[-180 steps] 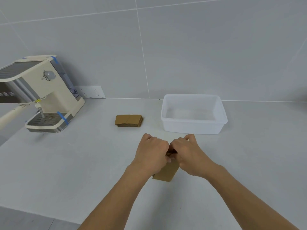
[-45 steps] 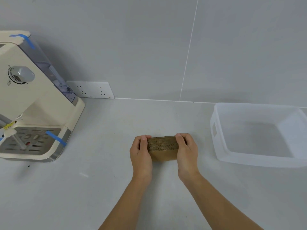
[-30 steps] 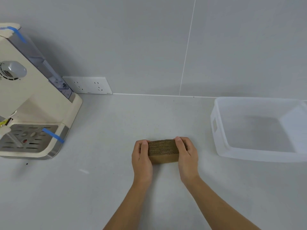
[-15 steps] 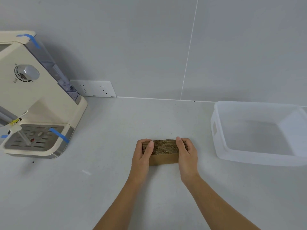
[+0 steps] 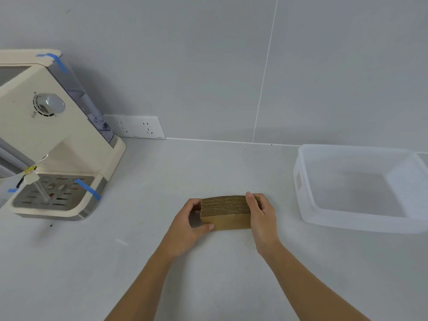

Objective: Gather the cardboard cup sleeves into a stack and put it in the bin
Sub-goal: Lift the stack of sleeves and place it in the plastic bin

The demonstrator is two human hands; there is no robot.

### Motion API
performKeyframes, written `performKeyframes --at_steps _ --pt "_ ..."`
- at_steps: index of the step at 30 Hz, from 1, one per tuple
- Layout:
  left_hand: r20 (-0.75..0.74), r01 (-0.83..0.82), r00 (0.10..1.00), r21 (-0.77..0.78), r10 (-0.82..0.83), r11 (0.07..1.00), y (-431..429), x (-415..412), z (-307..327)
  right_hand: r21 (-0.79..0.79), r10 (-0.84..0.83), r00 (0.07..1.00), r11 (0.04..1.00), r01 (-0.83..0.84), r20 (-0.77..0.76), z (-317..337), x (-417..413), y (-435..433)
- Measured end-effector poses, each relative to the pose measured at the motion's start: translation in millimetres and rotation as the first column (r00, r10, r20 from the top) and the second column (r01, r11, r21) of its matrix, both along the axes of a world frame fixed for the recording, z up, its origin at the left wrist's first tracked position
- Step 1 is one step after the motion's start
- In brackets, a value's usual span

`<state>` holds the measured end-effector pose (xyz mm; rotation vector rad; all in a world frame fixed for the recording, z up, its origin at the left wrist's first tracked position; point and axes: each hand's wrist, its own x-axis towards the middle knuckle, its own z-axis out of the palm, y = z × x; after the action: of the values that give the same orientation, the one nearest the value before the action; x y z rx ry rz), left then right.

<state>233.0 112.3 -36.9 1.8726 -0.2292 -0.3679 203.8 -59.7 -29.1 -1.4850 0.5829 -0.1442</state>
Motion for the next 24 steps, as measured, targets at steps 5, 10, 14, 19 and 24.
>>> performKeyframes --at_steps 5,10,14,19,24 --pt "-0.01 -0.009 1.0 -0.016 0.009 1.0 0.5 -1.0 -1.2 0.082 0.105 0.993 0.991 -0.109 0.053 4.1 -5.0 -14.6" --pt "-0.001 0.005 1.0 0.004 -0.005 1.0 1.7 -0.4 -1.4 0.027 0.437 0.897 0.898 -0.44 0.065 -4.7 -20.9 -47.6" --pt "-0.006 -0.001 1.0 0.015 0.001 1.0 2.1 -0.2 -2.3 -0.155 0.446 0.895 0.884 -0.441 -0.004 -8.0 -20.3 -52.8" --pt "-0.02 -0.019 1.0 -0.013 0.019 1.0 0.1 -0.6 1.3 -0.179 0.328 0.945 0.93 -0.32 0.016 -8.6 -22.2 -45.9" --pt "0.003 -0.092 0.996 -0.079 0.093 0.993 -5.4 -1.1 16.8 -0.186 0.254 0.964 0.954 -0.237 0.073 15.0 -20.9 -46.0"
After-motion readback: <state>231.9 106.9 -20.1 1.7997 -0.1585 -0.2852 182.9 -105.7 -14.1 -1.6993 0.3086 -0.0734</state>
